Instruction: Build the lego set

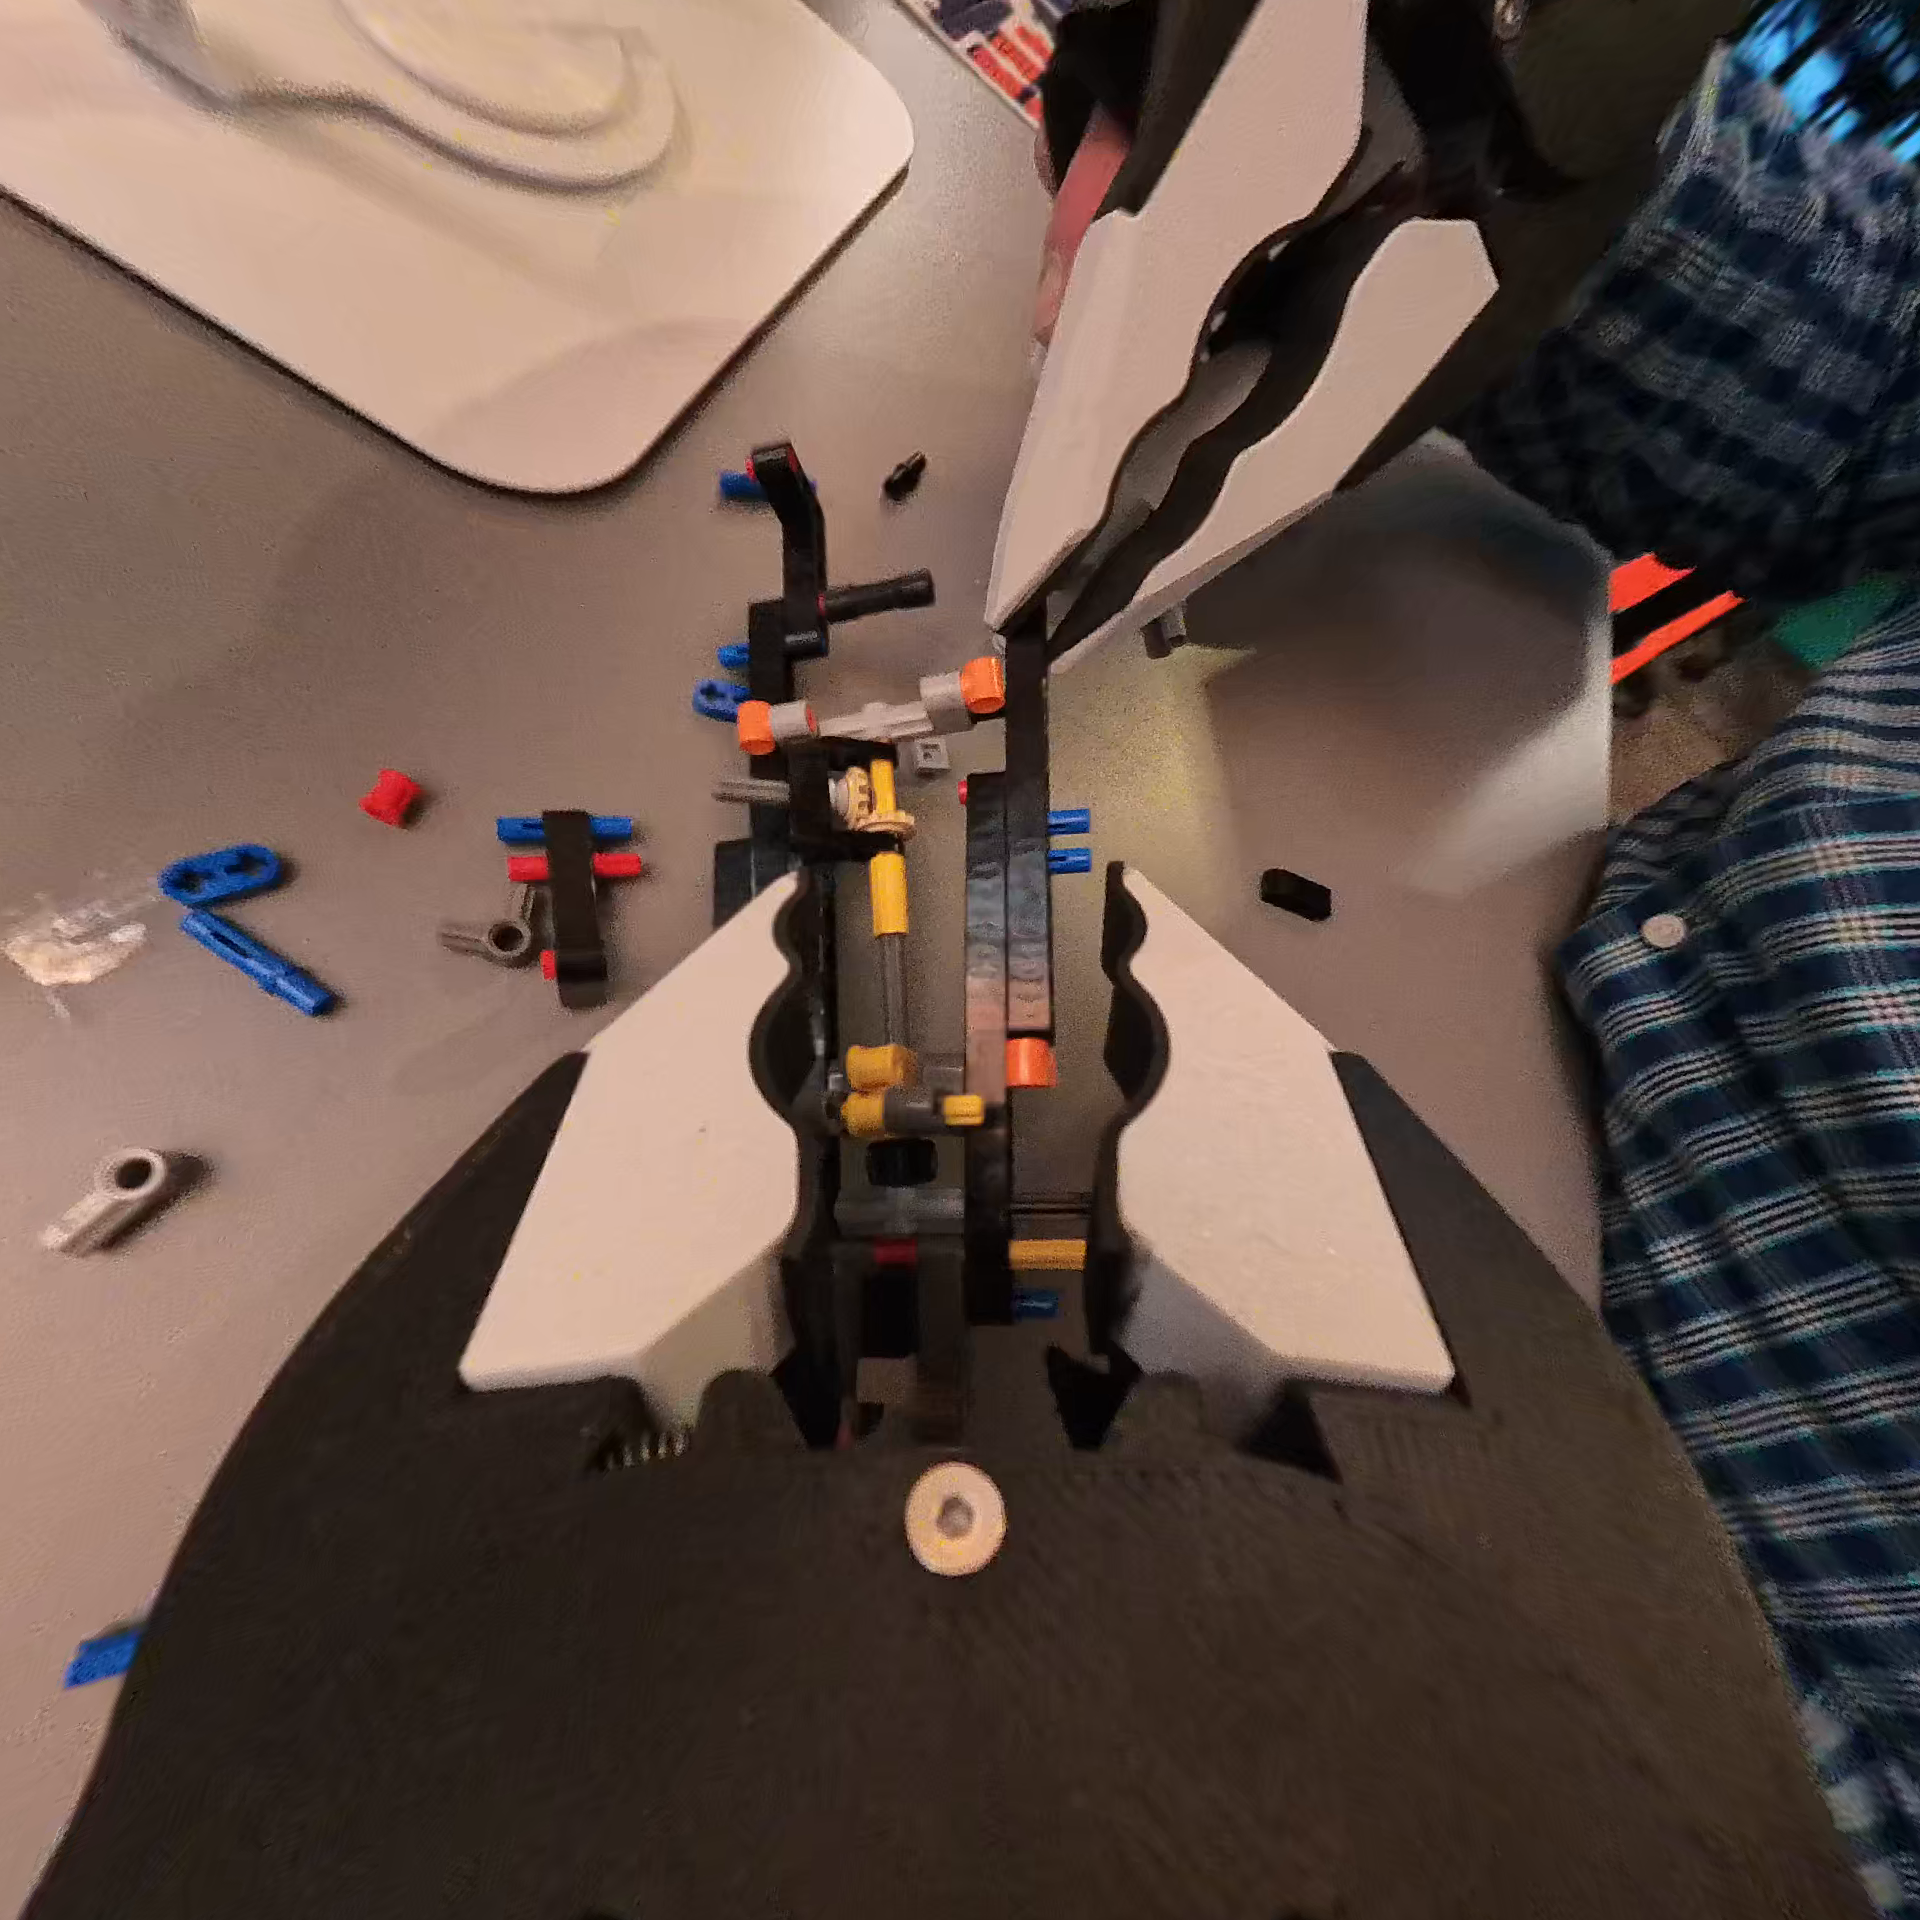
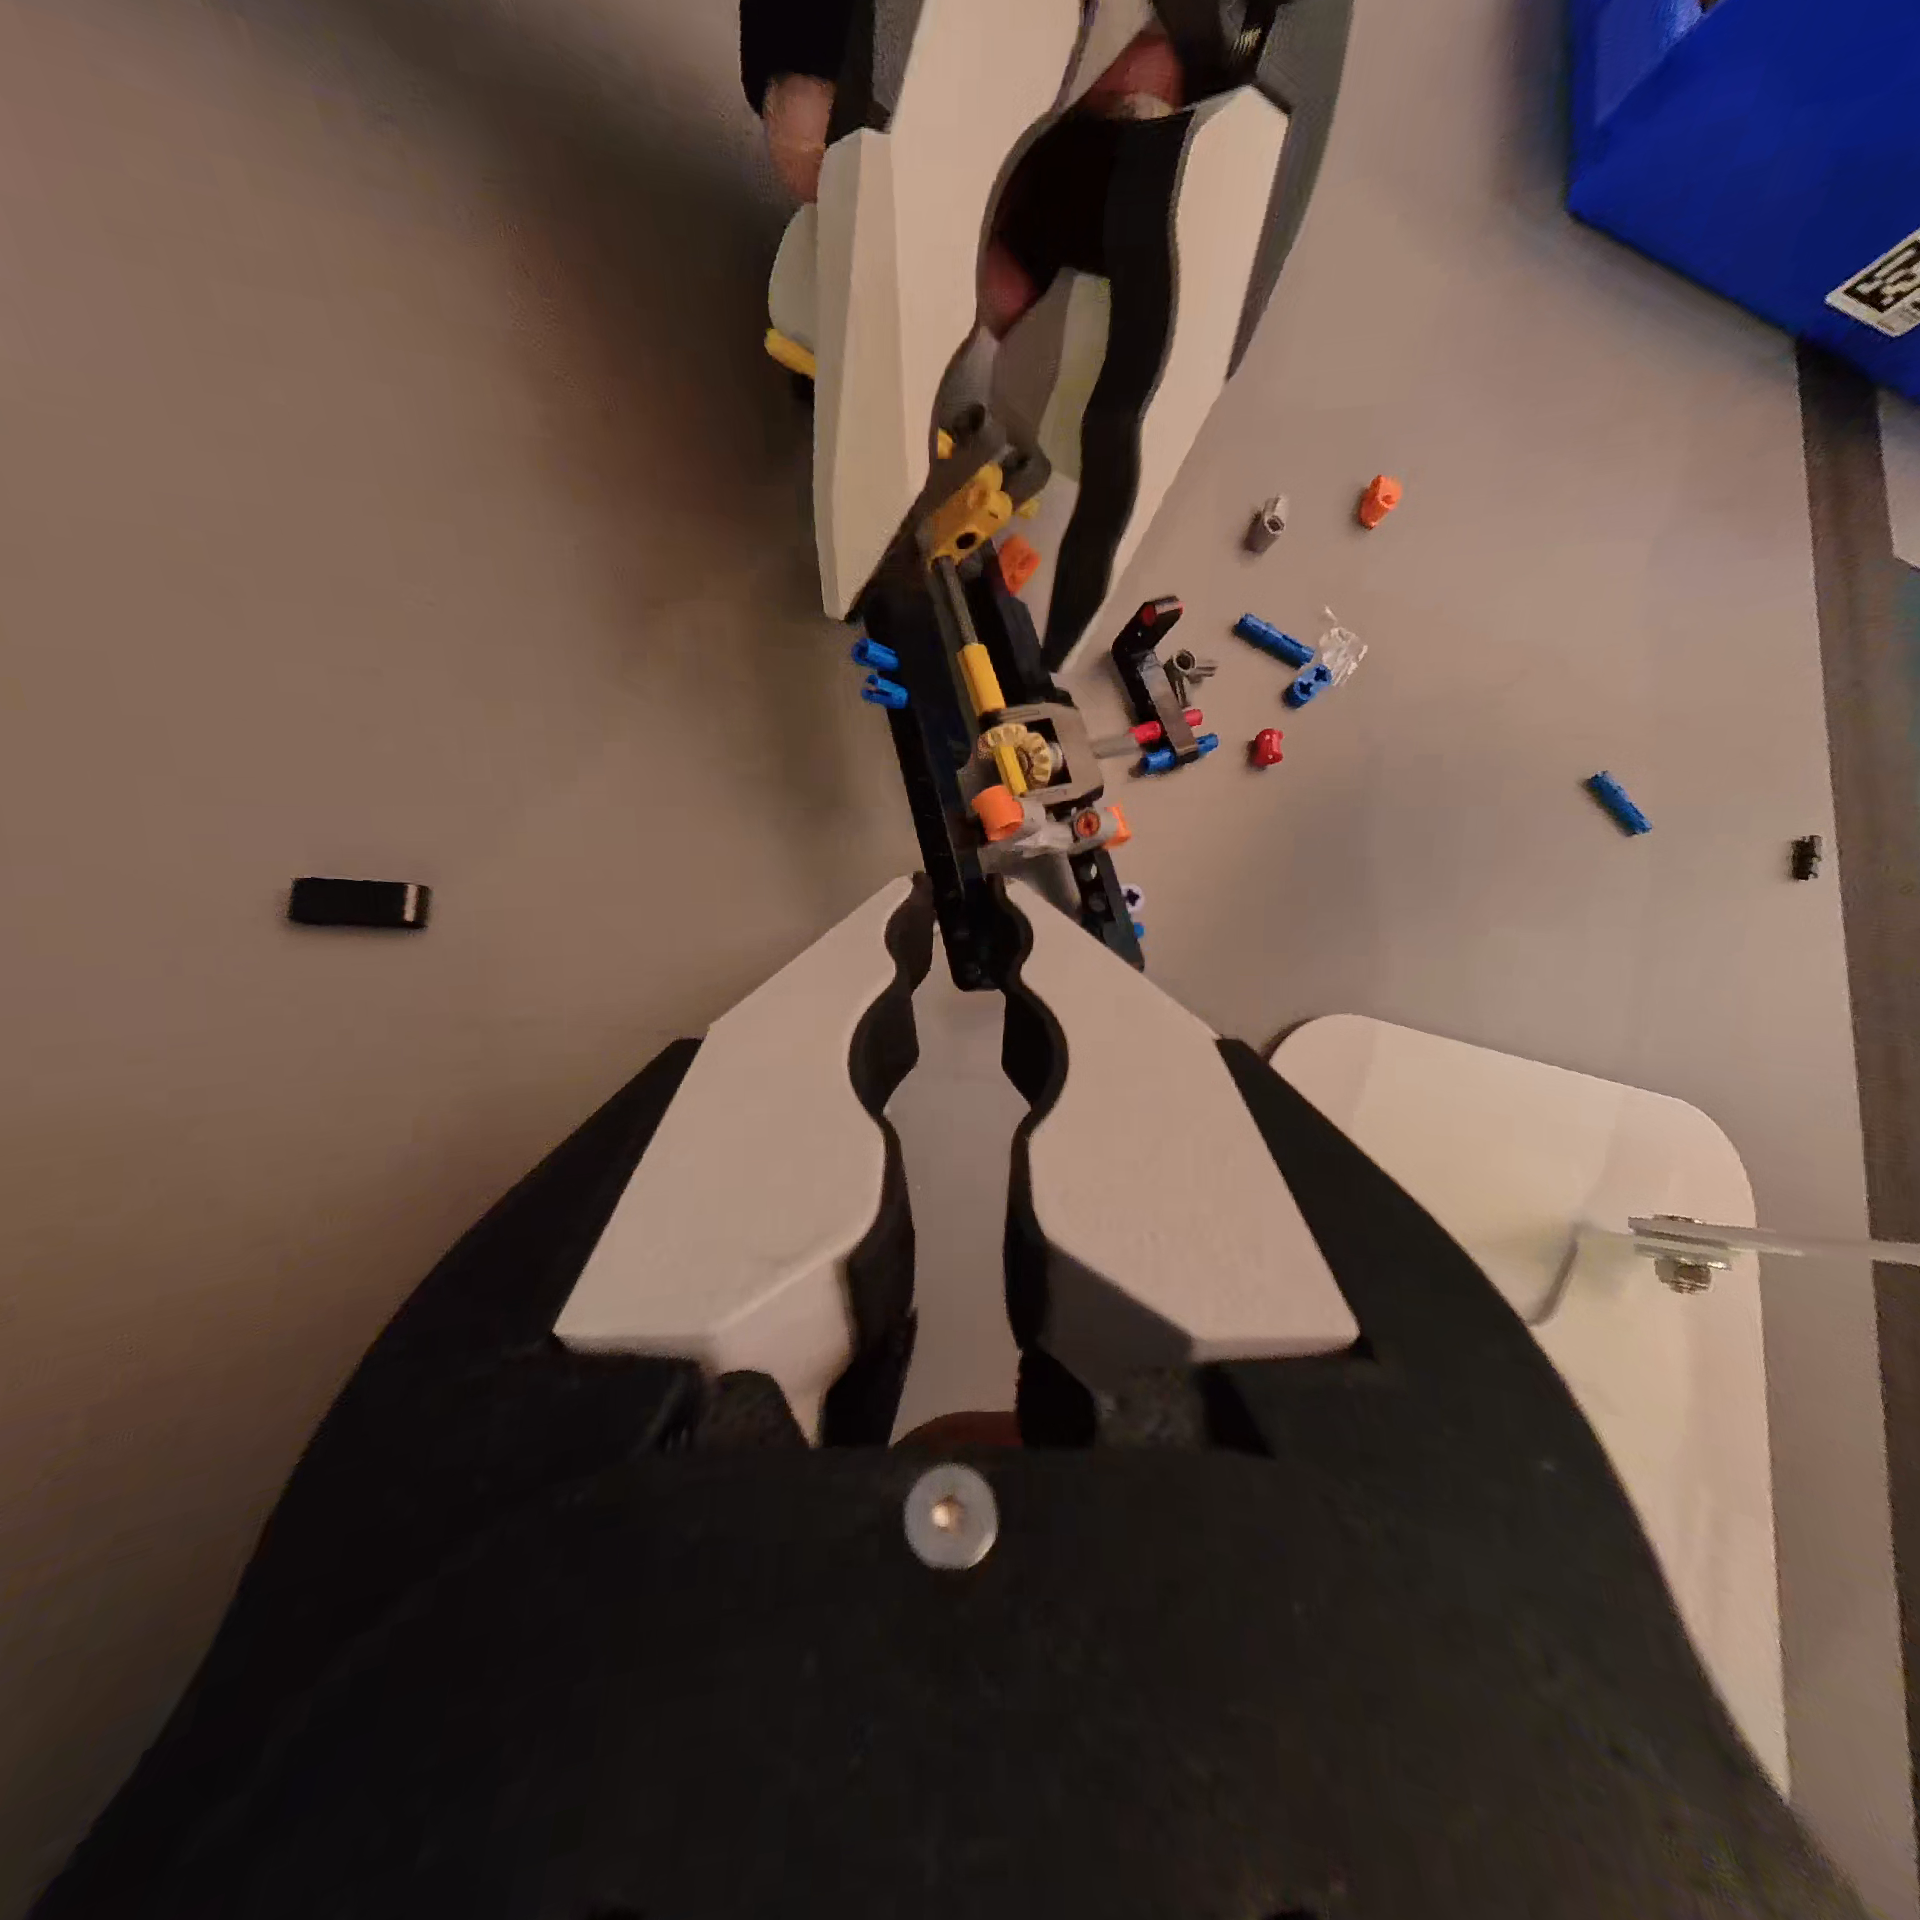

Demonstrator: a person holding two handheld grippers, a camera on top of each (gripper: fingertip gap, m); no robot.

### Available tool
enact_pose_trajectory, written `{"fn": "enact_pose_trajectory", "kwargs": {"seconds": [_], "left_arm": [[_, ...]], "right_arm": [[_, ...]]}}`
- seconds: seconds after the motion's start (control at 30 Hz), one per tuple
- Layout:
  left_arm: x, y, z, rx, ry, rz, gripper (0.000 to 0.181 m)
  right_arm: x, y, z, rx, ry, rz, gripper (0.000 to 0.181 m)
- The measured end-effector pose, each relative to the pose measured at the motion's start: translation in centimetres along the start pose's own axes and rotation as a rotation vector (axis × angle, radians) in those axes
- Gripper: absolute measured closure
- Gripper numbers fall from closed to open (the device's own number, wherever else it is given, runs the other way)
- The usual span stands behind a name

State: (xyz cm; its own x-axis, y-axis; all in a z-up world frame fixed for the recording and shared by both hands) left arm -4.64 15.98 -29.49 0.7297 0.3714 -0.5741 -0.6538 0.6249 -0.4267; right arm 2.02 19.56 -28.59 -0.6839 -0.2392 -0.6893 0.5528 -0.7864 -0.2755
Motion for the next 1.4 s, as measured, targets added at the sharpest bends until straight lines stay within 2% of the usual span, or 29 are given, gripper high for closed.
{"fn": "enact_pose_trajectory", "kwargs": {"seconds": [0.03,0.27,0.4,0.5,0.63,0.73,0.83,0.97,1.1,1.2,1.4], "left_arm": [[-0.3,-0.4,0.3,0.035,-0.009,0.017,0.125],[-0.6,-2.3,2.0,0.385,0.034,0.263,0.132],[-0.1,-2.6,1.8,0.585,0.110,0.417,0.149],[0.1,-2.3,1.9,0.661,0.128,0.487,0.163],[0.2,-2.3,1.8,0.646,0.128,0.462,0.175],[0.0,-1.9,1.6,0.613,0.140,0.437,0.176],[-0.2,-1.9,1.6,0.565,0.132,0.389,0.176],[-0.2,-2.0,1.9,0.482,0.100,0.297,0.176],[0.0,-1.9,1.7,0.398,0.122,0.214,0.176],[0.0,-1.6,1.6,0.343,0.123,0.172,0.176],[0.1,-1.4,1.6,0.358,0.126,0.185,0.176]], "right_arm": [[-0.1,0.2,0.2,0.005,-0.007,0.012,0.174],[-1.0,0.2,1.9,0.150,-0.032,0.096,0.175],[-1.0,0.2,2.4,0.294,-0.059,0.163,0.175],[-1.4,0.1,3.2,0.400,-0.120,0.218,0.175],[-1.3,-0.4,3.2,0.432,-0.141,0.205,0.174],[-1.7,-0.8,3.0,0.426,-0.181,0.165,0.158],[-1.5,-0.9,1.8,0.340,-0.158,0.082,0.151],[-0.8,-0.5,2.9,0.289,-0.281,0.060,0.160],[0.7,-0.5,2.6,0.286,-0.297,0.045,0.172],[1.1,-0.6,2.4,0.324,-0.313,0.055,0.173],[1.3,-0.6,2.2,0.358,-0.340,0.067,0.175]]}}
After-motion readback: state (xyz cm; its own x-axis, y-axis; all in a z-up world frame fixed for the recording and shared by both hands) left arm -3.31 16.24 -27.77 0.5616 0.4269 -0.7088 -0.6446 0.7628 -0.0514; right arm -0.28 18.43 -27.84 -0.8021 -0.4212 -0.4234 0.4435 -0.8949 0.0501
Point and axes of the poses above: each gripper's, where its closed fingertips meet, x out along the fingers, z out of its top, y = z × x across the jaws, the point moved 2 cm from there along -x, back along the fingers, and after that the axes turned 2 degrees about -x, right-handed, at the moved point
